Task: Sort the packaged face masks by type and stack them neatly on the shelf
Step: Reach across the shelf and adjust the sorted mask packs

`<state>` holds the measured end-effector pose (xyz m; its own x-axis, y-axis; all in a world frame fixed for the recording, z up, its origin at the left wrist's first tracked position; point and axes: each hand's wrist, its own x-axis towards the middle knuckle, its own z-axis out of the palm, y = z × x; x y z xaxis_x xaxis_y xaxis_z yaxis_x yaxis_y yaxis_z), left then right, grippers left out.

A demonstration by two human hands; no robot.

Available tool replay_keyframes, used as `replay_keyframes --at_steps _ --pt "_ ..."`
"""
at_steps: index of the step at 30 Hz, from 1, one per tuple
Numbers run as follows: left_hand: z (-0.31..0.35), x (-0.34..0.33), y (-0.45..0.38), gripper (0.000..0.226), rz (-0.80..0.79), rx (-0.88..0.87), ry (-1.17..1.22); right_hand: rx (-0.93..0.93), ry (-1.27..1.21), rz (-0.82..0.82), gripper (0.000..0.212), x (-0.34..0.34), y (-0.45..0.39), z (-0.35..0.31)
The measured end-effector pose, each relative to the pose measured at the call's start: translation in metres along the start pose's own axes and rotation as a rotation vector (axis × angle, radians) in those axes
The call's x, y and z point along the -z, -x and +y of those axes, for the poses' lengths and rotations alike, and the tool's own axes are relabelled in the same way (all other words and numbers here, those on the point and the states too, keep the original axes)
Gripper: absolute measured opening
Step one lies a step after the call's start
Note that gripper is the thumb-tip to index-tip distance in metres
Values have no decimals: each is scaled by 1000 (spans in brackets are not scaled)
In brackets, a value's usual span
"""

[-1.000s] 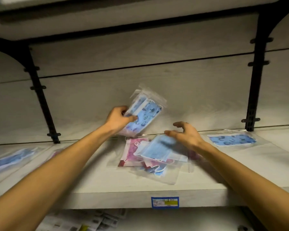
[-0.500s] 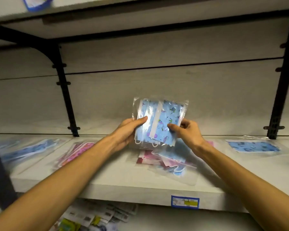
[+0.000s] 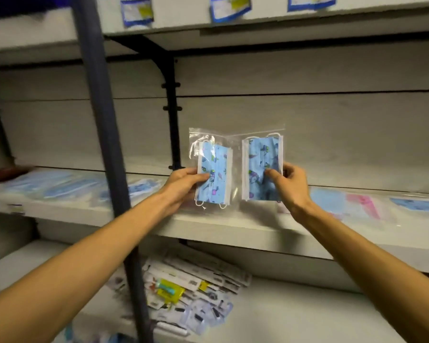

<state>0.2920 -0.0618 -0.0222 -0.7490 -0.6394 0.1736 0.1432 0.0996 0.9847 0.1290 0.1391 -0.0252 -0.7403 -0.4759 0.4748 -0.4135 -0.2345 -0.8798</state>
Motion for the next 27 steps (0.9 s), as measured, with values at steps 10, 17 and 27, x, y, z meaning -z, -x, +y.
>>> replay_keyframes --at_steps 10,17,27 --pt "-13 180 104 15 256 -41 -144 -62 -63 -141 7 -195 100 -19" --pt "-17 282 130 16 388 15 -212 -87 -19 -291 5 -307 138 -1" --pt "-12 368 86 23 383 -27 -335 -41 -75 -173 14 -430 102 18"
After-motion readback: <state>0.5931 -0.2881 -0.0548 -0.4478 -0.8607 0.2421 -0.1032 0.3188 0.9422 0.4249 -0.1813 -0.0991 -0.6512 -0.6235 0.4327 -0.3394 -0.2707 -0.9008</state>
